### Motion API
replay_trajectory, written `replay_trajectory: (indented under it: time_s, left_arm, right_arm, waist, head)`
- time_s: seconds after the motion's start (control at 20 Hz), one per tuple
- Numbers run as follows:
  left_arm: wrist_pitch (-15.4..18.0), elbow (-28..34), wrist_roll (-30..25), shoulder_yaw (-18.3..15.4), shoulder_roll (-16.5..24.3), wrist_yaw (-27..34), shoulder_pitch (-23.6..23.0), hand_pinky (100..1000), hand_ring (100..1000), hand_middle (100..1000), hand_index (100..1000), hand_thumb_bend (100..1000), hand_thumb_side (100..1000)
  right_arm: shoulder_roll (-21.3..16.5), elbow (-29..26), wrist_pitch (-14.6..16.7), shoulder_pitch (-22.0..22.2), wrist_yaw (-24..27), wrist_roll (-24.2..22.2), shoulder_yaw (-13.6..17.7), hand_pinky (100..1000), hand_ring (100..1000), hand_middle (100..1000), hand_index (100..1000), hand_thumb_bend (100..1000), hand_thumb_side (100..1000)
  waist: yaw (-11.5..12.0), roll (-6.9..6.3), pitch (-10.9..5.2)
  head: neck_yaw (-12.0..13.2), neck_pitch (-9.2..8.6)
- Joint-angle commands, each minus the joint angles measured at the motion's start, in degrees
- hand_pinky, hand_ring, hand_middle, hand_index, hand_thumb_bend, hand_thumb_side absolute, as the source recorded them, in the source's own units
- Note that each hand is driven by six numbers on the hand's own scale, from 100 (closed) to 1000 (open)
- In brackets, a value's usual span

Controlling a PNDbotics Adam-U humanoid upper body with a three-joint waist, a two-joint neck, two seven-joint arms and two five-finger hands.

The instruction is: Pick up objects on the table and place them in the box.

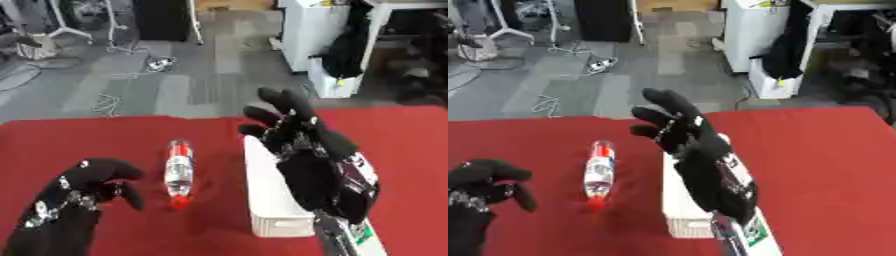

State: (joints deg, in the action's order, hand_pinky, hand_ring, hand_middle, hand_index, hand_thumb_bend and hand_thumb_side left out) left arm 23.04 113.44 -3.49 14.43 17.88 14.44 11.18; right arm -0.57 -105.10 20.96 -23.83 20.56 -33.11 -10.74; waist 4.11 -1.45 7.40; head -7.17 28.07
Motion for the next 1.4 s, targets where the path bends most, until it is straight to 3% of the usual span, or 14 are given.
replay_trajectory:
  time_s: [0.05, 0.15, 0.3, 0.5, 0.65, 1.0, 1.35, 1.4]
  left_arm:
    - [-3.4, 1.2, 2.2, 0.3, 2.4, -1.8, 0.7, 421, 722, 689, 796, 195, 877]
    - [-6.6, 1.2, 3.8, 0.3, 4.1, -3.7, 0.9, 383, 707, 681, 795, 162, 897]
    - [-16.4, 1.2, 6.2, 1.2, 8.3, -5.9, 1.4, 348, 697, 677, 798, 117, 942]
    - [-23.5, 1.2, 5.8, 2.1, 14.7, -6.8, 2.7, 342, 697, 681, 808, 100, 955]
    - [-27.1, 1.2, 5.1, 2.5, 19.6, -5.2, 3.7, 336, 699, 687, 811, 100, 967]
    - [-31.2, 1.2, 5.5, 4.9, 34.8, 0.1, 2.8, 385, 727, 722, 841, 100, 1000]
    - [-40.8, -0.4, 3.9, 8.2, 42.6, 5.2, 4.6, 454, 767, 766, 880, 100, 1000]
    - [-42.1, -1.6, 3.1, 8.5, 43.0, 6.1, 5.1, 466, 774, 775, 888, 138, 1000]
  right_arm:
    - [-0.8, -1.2, 0.0, -0.4, -0.1, -0.4, -0.3, 880, 922, 972, 1000, 102, 1000]
    - [-1.1, -1.2, -0.2, -0.1, -0.1, -0.6, -0.4, 879, 922, 973, 1000, 103, 1000]
    - [-1.7, -1.1, -0.6, 0.3, -0.2, -0.8, -0.4, 880, 923, 975, 1000, 106, 1000]
    - [-2.4, -1.1, -1.1, 1.3, -0.3, -1.0, -0.5, 877, 921, 976, 1000, 100, 1000]
    - [-2.6, -1.4, -1.7, 1.9, -0.3, -1.0, -0.8, 876, 919, 977, 1000, 100, 1000]
    - [-3.3, -1.8, -3.1, 3.2, -0.2, -1.3, -1.3, 875, 919, 980, 1000, 100, 1000]
    - [-3.4, -2.2, -4.2, 3.8, 0.3, -1.7, -1.8, 872, 917, 980, 1000, 100, 1000]
    - [-3.4, -2.2, -4.3, 3.9, 0.3, -1.7, -1.8, 872, 917, 980, 1000, 100, 1000]
  waist:
    - [0.1, -0.40, -0.38]
    - [0.0, -0.70, -0.30]
    - [-0.1, -1.41, -0.35]
    - [-0.1, -2.79, -0.63]
    - [-0.2, -3.72, -0.84]
    - [-0.8, -5.70, -1.09]
    - [-1.0, -6.43, -1.49]
    - [-1.0, -6.55, -1.57]
  head:
    - [0.4, -0.67]
    - [0.4, -0.30]
    - [0.7, 0.38]
    - [1.7, 1.33]
    - [2.3, 1.61]
    - [3.5, 1.11]
    - [3.9, 0.93]
    - [4.0, 0.87]
